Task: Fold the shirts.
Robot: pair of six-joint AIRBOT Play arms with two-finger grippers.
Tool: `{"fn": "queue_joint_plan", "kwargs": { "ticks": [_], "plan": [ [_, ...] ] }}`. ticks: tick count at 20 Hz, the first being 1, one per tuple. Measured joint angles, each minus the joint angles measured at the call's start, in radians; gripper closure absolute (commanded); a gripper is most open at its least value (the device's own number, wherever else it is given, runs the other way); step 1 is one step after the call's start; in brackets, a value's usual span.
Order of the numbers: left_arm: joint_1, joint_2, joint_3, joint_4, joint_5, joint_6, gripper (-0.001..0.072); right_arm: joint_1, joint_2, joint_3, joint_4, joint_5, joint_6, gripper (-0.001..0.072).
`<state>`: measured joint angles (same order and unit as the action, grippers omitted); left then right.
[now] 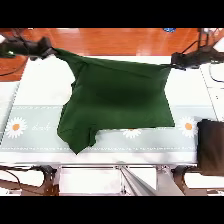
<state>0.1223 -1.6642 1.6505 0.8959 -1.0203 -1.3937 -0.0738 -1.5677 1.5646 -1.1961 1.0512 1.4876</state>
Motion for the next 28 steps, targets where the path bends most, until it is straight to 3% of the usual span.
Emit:
{"fn": "queue_joint_plan", "kwargs": {
  "ticks": [1, 2, 3, 4, 7, 10, 14, 19, 24, 28],
  "plan": [
    [-0.005, -0.030, 0.000, -0.008, 0.006, -0.002, 0.0679, 0.000, -0.055, 0.040, 0.016, -0.010, 0.012, 0.0690],
    [-0.009, -0.055, 0.000, -0.021, 0.014, -0.007, 0.0592, -0.001, -0.101, 0.074, 0.035, -0.018, 0.024, 0.0678],
    [-0.014, -0.077, 0.000, -0.035, 0.014, -0.009, 0.0318, -0.001, -0.140, 0.104, 0.054, -0.026, 0.032, 0.0487],
    [-0.016, -0.090, 0.000, -0.054, 0.009, -0.010, 0.0202, -0.001, -0.172, 0.129, 0.072, -0.032, 0.048, 0.0290],
    [-0.001, -0.113, 0.016, -0.093, -0.084, -0.018, 0.0202, -0.013, -0.217, 0.169, 0.117, -0.033, 0.098, 0.0302],
    [0.073, -0.106, 0.032, -0.067, -0.255, -0.040, 0.0202, -0.065, -0.220, 0.183, 0.127, 0.061, 0.119, 0.0302],
    [0.179, 0.001, -0.034, -0.011, -0.428, -0.040, 0.0202, -0.129, -0.137, 0.136, 0.006, 0.185, 0.107, 0.0303],
    [0.319, 0.248, -0.382, 0.071, -0.413, 0.014, 0.0202, -0.190, 0.093, -0.154, -0.076, 0.167, 0.076, 0.0303],
    [0.514, 0.436, -0.814, 0.018, -0.402, 0.100, 0.0202, -0.251, 0.338, -0.536, 0.102, 0.068, -0.037, 0.0303],
    [0.568, 0.482, -1.020, -0.016, -0.400, 0.123, 0.0203, -0.261, 0.456, -0.717, 0.230, 0.037, -0.118, 0.0303]
  ]
}}
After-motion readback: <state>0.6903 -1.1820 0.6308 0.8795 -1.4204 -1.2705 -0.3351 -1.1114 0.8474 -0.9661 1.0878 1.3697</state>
